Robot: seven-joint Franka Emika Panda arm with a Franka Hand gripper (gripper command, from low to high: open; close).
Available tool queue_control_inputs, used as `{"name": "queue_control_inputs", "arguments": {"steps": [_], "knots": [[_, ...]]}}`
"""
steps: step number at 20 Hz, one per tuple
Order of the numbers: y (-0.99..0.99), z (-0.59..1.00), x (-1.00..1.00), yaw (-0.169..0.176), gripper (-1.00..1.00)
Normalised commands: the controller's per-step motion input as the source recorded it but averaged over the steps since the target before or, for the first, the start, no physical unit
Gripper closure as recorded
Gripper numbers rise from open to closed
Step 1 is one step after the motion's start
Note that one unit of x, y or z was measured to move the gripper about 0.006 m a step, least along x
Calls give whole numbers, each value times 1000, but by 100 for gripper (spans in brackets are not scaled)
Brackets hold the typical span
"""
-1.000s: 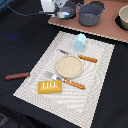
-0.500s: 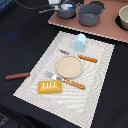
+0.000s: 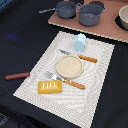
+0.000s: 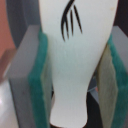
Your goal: Interact with the objects in diverse but meaningful ways.
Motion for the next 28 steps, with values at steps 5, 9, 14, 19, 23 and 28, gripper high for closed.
{"name": "queue_control_inputs", "arguments": {"steps": [5,9,14,19,23,28], "knots": [[202,-114,117,0,100],[321,50,331,-24,-100],[66,286,168,-7,-100],[-244,501,-40,0,-100],[-726,559,-115,0,-100],[-940,196,-22,0,-100]]}}
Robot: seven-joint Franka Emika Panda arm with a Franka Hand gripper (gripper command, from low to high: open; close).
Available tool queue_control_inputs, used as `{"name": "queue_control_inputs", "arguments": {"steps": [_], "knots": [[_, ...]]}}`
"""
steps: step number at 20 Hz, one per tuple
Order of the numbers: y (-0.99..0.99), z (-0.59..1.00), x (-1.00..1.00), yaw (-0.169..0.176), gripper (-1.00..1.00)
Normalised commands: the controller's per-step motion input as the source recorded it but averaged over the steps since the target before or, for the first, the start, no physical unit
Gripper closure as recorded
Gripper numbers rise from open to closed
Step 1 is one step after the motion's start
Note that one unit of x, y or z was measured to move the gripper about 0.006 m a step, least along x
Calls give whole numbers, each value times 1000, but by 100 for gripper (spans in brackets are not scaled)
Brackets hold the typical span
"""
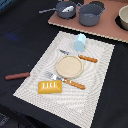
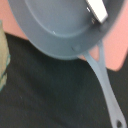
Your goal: Interact with the objects in diverse but meaningful ways.
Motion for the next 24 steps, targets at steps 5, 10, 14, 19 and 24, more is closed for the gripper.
{"name": "queue_control_inputs", "arguments": {"steps": [5,10,14,19,24], "knots": [[-965,-67,0,10,-100],[-1000,-102,0,13,-100],[-1000,-136,0,11,-100],[-1000,-108,0,10,-100],[-1000,-99,0,23,-100]]}}
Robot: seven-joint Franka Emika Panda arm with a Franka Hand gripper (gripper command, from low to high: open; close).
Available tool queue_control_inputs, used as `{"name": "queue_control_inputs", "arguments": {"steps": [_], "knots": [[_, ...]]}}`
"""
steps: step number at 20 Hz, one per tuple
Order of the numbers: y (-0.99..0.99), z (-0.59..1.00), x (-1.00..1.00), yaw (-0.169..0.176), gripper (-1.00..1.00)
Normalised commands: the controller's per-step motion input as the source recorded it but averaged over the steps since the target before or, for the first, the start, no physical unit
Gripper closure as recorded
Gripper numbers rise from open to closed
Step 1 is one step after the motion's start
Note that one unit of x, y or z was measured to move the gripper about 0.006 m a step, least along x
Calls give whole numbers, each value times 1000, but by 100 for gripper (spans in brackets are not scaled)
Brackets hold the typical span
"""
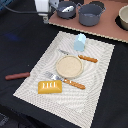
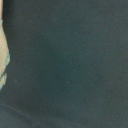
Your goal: Interact with the objects in diverse but meaningful ways.
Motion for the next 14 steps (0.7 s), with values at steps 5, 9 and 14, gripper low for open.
{"name": "queue_control_inputs", "arguments": {"steps": [5,9,14], "knots": [[-1000,-77,0,36,-100],[-1000,-74,0,36,-100],[-1000,-77,3,35,-100]]}}
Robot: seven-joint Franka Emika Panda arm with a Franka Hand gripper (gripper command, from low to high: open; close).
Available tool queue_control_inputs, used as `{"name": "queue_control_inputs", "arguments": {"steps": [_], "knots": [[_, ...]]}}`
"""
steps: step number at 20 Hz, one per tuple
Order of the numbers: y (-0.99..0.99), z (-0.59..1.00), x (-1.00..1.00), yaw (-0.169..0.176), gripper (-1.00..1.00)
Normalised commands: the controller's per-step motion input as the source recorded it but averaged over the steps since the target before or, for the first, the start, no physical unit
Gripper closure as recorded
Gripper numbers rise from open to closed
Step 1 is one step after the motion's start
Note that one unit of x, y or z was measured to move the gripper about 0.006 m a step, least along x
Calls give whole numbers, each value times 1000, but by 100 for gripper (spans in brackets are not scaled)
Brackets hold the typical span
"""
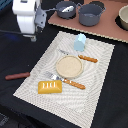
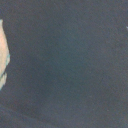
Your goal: Interact with the objects in diverse but meaningful ways.
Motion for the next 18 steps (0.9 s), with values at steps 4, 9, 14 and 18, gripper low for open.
{"name": "queue_control_inputs", "arguments": {"steps": [4,9,14,18], "knots": [[-976,-126,109,46,-100],[-731,-267,181,37,-100],[-570,-291,265,36,-100],[-474,-284,382,29,-100]]}}
